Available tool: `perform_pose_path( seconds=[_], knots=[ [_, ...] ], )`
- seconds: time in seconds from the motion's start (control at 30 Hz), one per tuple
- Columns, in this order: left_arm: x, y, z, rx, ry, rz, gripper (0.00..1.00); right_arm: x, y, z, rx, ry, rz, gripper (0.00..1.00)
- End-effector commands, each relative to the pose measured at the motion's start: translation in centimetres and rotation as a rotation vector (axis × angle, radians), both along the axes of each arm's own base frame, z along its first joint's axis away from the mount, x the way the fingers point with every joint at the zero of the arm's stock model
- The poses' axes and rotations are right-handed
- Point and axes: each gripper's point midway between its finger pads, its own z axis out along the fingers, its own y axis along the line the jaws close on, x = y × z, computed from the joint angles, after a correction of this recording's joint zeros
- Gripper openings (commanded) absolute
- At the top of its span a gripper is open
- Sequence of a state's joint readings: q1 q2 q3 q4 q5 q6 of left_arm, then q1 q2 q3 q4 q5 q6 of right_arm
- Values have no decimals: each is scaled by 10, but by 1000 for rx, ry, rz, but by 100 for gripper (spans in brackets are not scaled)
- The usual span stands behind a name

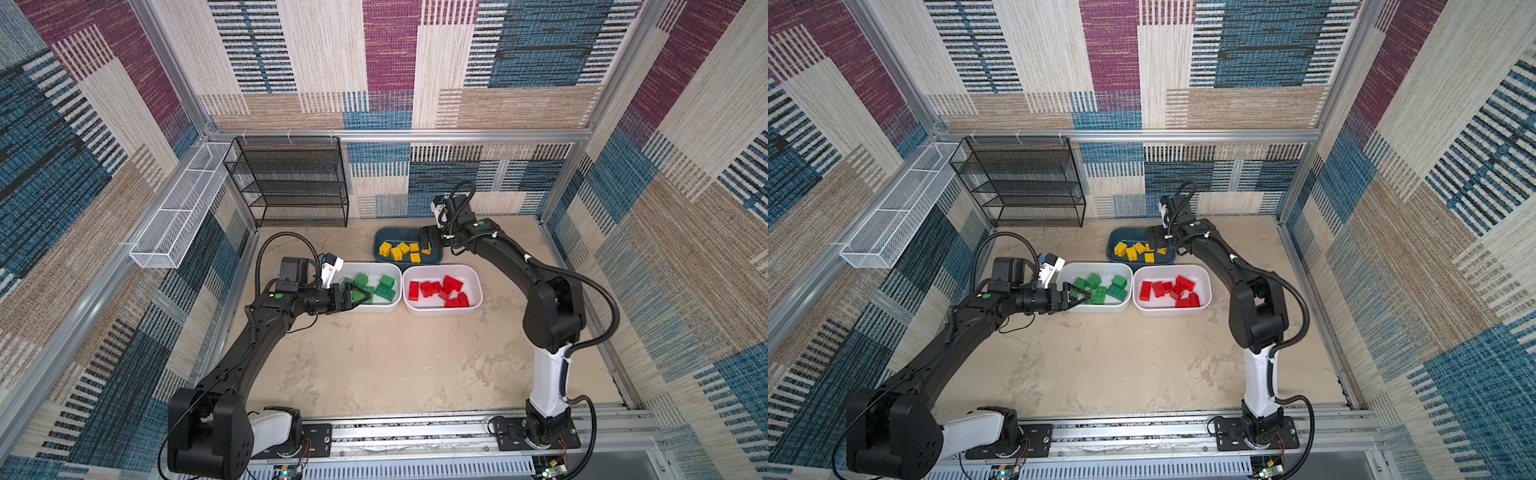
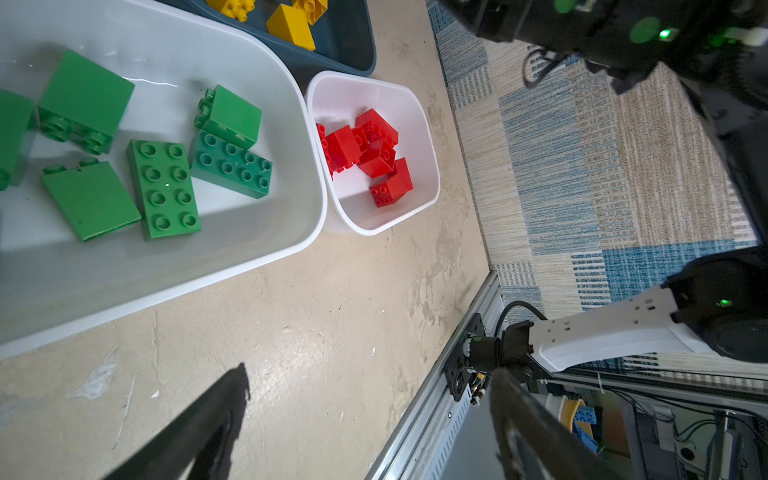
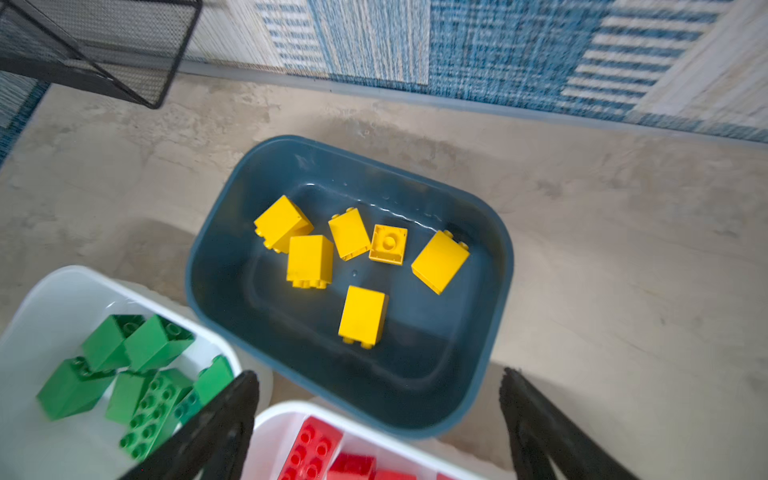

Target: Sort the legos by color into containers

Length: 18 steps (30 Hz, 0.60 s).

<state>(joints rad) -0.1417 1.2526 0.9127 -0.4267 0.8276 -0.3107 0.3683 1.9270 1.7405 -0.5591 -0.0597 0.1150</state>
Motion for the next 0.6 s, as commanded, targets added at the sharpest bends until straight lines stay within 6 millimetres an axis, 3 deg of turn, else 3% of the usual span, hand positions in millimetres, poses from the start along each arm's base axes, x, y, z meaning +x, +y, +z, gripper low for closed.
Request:
perform_pose_path(
  seconds=[0.0,0.1,0.2,0.33,0.47,0.57],
  knots=[
    [10,13,-4,86,-36,65,92,-16,-28,30,7,-67,-46,93],
    [34,54,-18,317,-76,262,93,-45,-60,38,30,-99,-73,99],
    [59,100,-15,506,-173,486,94,-73,-102,40,68,-178,-147,99],
    [93,146,-15,733,-287,655,96,-95,-165,14,69,-260,-274,99],
    [117,167,-35,857,-332,669,96,-109,-212,-16,8,-387,-387,99],
    [127,166,-54,822,-368,607,97,-113,-231,-27,-1,-464,-446,99]
  ],
)
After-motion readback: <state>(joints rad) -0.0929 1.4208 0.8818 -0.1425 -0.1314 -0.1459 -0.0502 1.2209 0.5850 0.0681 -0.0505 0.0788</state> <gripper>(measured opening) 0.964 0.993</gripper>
